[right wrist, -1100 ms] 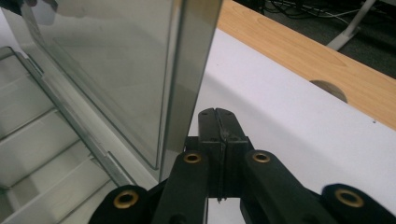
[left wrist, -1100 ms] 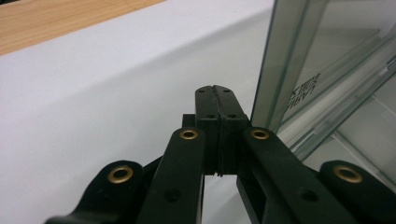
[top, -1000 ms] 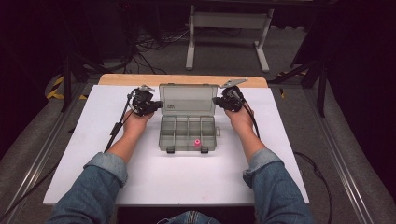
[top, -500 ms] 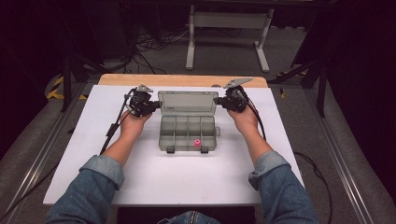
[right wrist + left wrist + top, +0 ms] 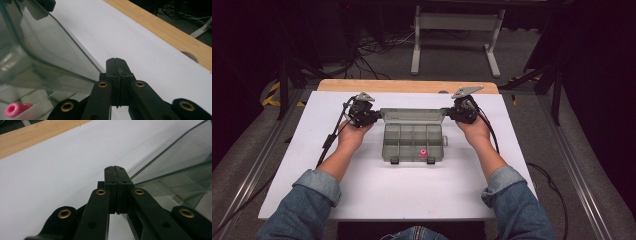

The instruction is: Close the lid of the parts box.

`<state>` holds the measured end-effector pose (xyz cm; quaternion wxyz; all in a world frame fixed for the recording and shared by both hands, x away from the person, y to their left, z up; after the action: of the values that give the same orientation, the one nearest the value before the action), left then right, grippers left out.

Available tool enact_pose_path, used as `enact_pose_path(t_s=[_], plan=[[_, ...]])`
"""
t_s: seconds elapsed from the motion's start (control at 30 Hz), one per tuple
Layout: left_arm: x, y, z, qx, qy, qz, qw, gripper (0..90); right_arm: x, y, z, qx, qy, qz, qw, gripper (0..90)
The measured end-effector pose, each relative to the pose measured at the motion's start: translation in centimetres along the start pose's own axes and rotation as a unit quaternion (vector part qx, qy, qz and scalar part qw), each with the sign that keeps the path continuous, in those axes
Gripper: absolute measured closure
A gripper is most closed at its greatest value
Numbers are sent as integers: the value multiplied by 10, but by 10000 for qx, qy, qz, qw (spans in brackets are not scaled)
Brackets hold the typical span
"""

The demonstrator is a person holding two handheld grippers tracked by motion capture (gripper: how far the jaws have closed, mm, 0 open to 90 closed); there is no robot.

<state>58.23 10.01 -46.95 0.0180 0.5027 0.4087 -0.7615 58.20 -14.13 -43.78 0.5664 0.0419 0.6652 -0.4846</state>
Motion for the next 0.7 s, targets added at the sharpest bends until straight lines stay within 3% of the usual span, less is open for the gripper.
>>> enact_pose_path(t_s=[0.3,0.37,0.43,0.7], plan=[[3,-7,10,187,159,-142,9996,895,5,-9,-15,-184,-169,-114,9996,900],[3,-10,15,300,226,-188,9991,895,8,-11,-21,-250,-216,-178,9993,900],[5,-13,20,504,134,-216,9984,895,9,-13,-25,-306,-264,-215,9990,900],[11,-22,34,707,299,-450,9960,895,16,-23,-42,-554,-295,-456,9970,900]])
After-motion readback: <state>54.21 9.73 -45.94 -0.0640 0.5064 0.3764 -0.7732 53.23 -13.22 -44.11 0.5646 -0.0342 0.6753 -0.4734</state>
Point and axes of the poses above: each handheld gripper's, and its own axes: y roughly forward along the jaws, x roughly out of its underside, z roughly to its right, the point moved 10 cm from there along y, roughly forward along the jaws, and after that the axes turned 7 degrees about x, right-handed, at the moved point
